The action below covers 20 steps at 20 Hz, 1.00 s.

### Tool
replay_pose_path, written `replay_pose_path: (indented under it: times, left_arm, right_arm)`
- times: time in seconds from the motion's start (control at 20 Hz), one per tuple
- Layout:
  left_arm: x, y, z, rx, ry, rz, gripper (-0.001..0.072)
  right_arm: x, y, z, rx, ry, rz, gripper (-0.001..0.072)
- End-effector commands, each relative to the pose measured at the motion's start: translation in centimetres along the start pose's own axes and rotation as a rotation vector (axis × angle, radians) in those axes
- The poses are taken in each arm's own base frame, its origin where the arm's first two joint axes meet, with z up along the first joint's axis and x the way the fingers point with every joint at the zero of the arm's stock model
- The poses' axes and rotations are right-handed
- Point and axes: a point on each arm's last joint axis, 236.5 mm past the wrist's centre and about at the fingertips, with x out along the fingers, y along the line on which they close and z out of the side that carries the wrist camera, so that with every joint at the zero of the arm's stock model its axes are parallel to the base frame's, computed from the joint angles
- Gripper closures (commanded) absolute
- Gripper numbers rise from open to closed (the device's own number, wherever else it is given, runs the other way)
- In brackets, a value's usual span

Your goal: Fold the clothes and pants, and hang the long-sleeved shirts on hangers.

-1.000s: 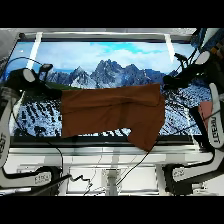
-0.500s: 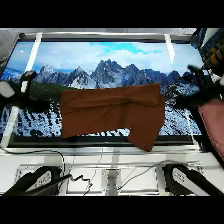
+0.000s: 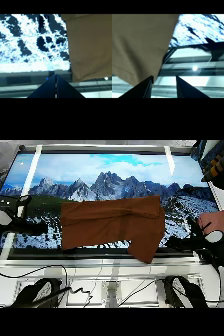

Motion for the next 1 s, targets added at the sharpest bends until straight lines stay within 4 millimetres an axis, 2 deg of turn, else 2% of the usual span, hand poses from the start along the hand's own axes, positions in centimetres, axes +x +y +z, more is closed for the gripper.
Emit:
replay_pose_path:
  times: [0.0,0.15,0.2,0.25,0.45,0.5,0.65,0.7,0.75,0.8,0.85,0.9,0.95]
  left_arm:
    - [0.2,0.1,-0.1,-0.003,0.001,0.001,0.0694]
    - [0.5,0.1,-0.1,-0.005,0.007,-0.001,0.0694]
    - [0.5,0.1,-0.1,-0.005,0.008,-0.001,0.0694]
    - [0.5,0.1,-0.1,-0.005,0.008,-0.001,0.0694]
    - [0.5,0.2,-0.1,-0.004,0.008,0.0,0.0694]
    - [0.5,0.2,-0.1,-0.004,0.009,-0.001,0.0694]
    - [0.8,0.1,-0.5,-0.006,0.021,-0.004,0.0694]
    - [1.1,-0.1,-1.1,-0.008,0.042,-0.011,0.0694]
    - [1.5,-0.3,-2.2,-0.01,0.079,-0.021,0.0693]
    - [2.0,-0.5,-3.4,-0.013,0.117,-0.028,0.0632]
    - [2.5,-0.4,-4.6,-0.013,0.157,-0.028,0.0414]
    - [3.0,-0.5,-5.6,-0.024,0.188,-0.028,0.0298]
    - [3.6,-0.5,-6.6,-0.034,0.214,-0.03,0.0292]
  right_arm:
    - [2.7,0.2,-1.8,0.049,0.104,0.069,0.0363]
    - [4.8,1.7,-3.1,0.07,0.236,0.19,0.0359]
    - [5.5,1.9,-2.9,0.076,0.242,0.217,0.0293]
    - [6.3,1.7,-2.3,0.082,0.229,0.227,0.026]
    - [7.8,0.1,0.1,0.06,0.13,0.175,0.0265]
    - [7.9,-0.2,0.5,0.037,0.112,0.167,0.0268]
    - [8.0,-0.6,1.3,-0.013,0.076,0.15,0.0354]
    - [8.0,-0.5,1.3,-0.018,0.073,0.154,0.0399]
    - [8.0,-0.3,1.4,-0.01,0.069,0.164,0.0405]
    - [7.9,-0.1,1.6,-0.003,0.064,0.172,0.043]
    - [7.9,0.1,1.6,0.003,0.063,0.18,0.056]
    - [7.9,0.2,1.6,0.005,0.063,0.184,0.0614]
    - [7.9,0.3,1.6,0.008,0.061,0.187,0.0661]
